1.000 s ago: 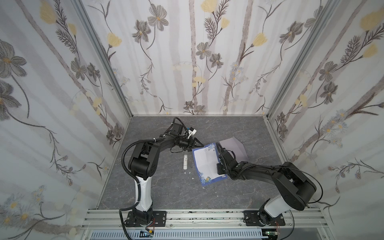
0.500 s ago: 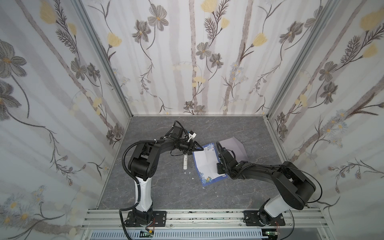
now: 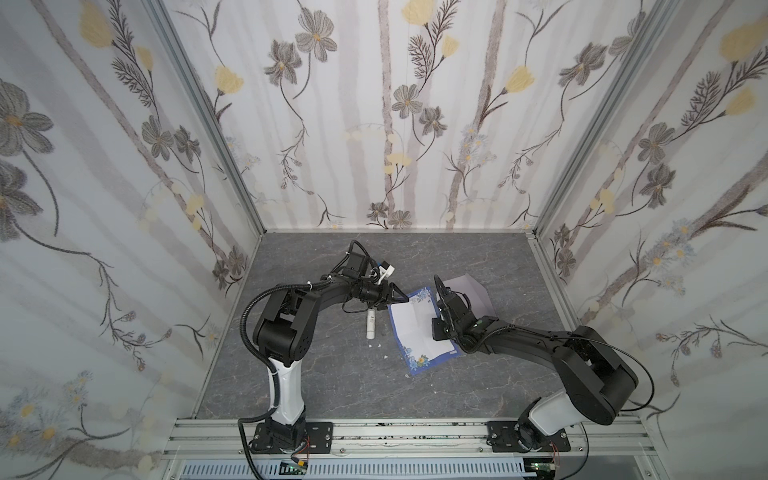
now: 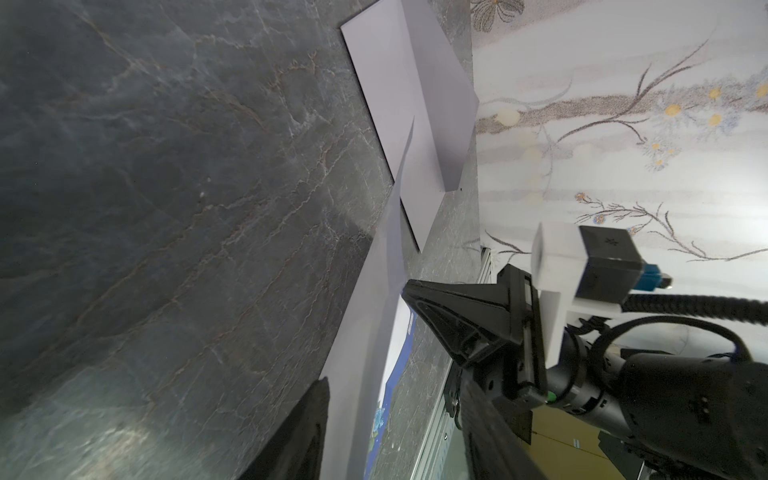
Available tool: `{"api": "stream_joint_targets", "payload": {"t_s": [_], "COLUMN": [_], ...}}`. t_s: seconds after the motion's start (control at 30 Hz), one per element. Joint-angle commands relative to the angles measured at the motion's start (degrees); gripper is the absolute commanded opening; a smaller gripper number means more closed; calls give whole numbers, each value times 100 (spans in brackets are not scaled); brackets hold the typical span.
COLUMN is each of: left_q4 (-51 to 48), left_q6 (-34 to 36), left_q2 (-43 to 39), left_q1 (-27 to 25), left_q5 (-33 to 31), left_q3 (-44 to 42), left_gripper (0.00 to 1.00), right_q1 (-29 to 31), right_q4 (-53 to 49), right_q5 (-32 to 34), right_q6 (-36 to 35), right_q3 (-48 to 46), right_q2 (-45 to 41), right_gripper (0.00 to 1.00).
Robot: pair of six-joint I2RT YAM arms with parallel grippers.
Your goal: Place the letter into the envelope and seal it
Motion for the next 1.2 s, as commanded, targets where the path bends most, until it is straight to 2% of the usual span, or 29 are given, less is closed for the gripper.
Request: {"api": "stream_joint_targets", "payload": {"t_s": [0.0,0.2,0.43,0.8,1.17], "left_q4": [71,71,70,45,-137], "left_q6": [38,52,47,348,565], "left_q2": [-3,29,30,-436,-789], "left_q1": [13,17,13,-212,-489], "left_q5": [-20,-38,-207,-645,-1144], "left_q3": [-1,22,17,-168,-448], "left_gripper": [53,53,52,51,51], "right_q1": [16,166,398,394,328], "right_q4": [-116,-129,53,271,299], "right_q5": [-54,-285,-411,-263,-209], "right_q6": [102,567,981,916,736], "right_q3": [43,-651,-1150,-1040,-810], "right_q2": [-247,-794,-758,-200,-36], "right_gripper": [0,0,0,0,0]}}
